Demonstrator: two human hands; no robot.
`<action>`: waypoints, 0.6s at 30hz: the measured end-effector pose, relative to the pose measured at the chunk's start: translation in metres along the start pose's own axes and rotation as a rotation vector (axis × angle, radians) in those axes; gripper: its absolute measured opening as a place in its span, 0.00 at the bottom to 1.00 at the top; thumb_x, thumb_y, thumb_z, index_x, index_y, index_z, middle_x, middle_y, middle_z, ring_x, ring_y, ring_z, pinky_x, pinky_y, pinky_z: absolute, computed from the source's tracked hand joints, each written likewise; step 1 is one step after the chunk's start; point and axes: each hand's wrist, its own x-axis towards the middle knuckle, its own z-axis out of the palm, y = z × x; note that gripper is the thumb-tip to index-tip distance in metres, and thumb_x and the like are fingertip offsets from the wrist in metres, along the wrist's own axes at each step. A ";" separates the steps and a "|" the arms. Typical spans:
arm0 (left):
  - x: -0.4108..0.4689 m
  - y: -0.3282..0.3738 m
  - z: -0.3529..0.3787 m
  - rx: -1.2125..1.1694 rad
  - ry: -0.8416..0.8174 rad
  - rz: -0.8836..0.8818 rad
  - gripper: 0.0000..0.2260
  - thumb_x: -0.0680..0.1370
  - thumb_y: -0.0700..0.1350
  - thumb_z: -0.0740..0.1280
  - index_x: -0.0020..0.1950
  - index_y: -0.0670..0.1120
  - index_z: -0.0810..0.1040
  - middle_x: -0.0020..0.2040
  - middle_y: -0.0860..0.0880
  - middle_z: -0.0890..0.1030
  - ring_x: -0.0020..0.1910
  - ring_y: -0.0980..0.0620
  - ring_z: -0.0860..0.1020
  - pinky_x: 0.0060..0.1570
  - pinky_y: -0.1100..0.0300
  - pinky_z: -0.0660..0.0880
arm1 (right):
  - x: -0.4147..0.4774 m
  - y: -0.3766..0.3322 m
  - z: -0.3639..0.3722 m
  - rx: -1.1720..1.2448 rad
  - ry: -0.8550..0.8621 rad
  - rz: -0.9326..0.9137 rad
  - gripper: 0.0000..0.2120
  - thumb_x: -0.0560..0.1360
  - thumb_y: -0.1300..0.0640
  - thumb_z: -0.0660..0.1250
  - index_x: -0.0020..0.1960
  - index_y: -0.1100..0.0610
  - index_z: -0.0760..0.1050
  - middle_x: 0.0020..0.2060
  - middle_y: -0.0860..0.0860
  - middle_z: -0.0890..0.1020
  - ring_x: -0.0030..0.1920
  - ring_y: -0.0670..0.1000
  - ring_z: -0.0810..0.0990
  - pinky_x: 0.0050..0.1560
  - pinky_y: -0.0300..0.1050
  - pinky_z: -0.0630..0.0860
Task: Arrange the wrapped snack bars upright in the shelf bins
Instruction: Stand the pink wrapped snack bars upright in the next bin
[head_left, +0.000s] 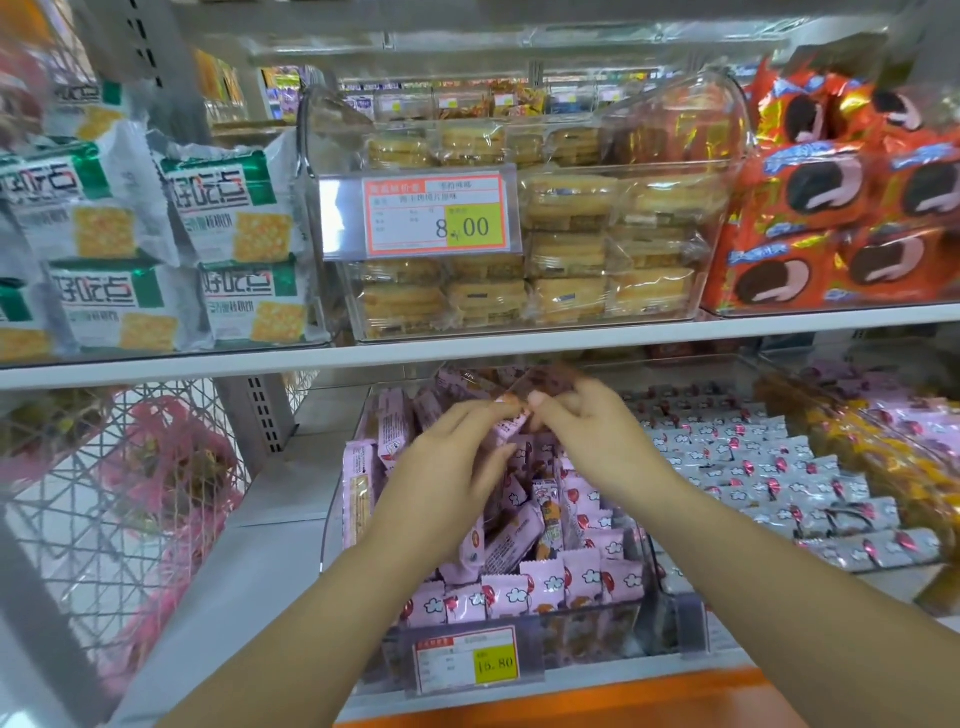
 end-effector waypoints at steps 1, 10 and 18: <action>-0.002 0.004 -0.002 -0.067 0.025 0.009 0.15 0.77 0.43 0.66 0.64 0.52 0.75 0.60 0.60 0.74 0.56 0.69 0.71 0.56 0.75 0.65 | -0.004 0.000 -0.005 0.157 0.031 0.072 0.11 0.78 0.51 0.63 0.55 0.56 0.67 0.45 0.51 0.82 0.41 0.44 0.81 0.44 0.39 0.76; 0.009 0.029 -0.011 -0.199 -0.360 -0.094 0.23 0.76 0.48 0.68 0.64 0.69 0.63 0.57 0.69 0.72 0.53 0.69 0.74 0.55 0.67 0.72 | -0.041 0.028 -0.060 0.629 0.292 0.142 0.16 0.75 0.59 0.67 0.61 0.53 0.69 0.46 0.53 0.79 0.41 0.49 0.82 0.41 0.39 0.79; 0.054 0.015 0.033 0.359 -0.695 -0.103 0.11 0.78 0.45 0.66 0.60 0.49 0.77 0.55 0.50 0.81 0.53 0.50 0.78 0.53 0.56 0.75 | -0.062 0.051 -0.080 0.700 0.430 0.163 0.14 0.76 0.58 0.67 0.59 0.48 0.69 0.44 0.51 0.79 0.43 0.47 0.82 0.50 0.43 0.79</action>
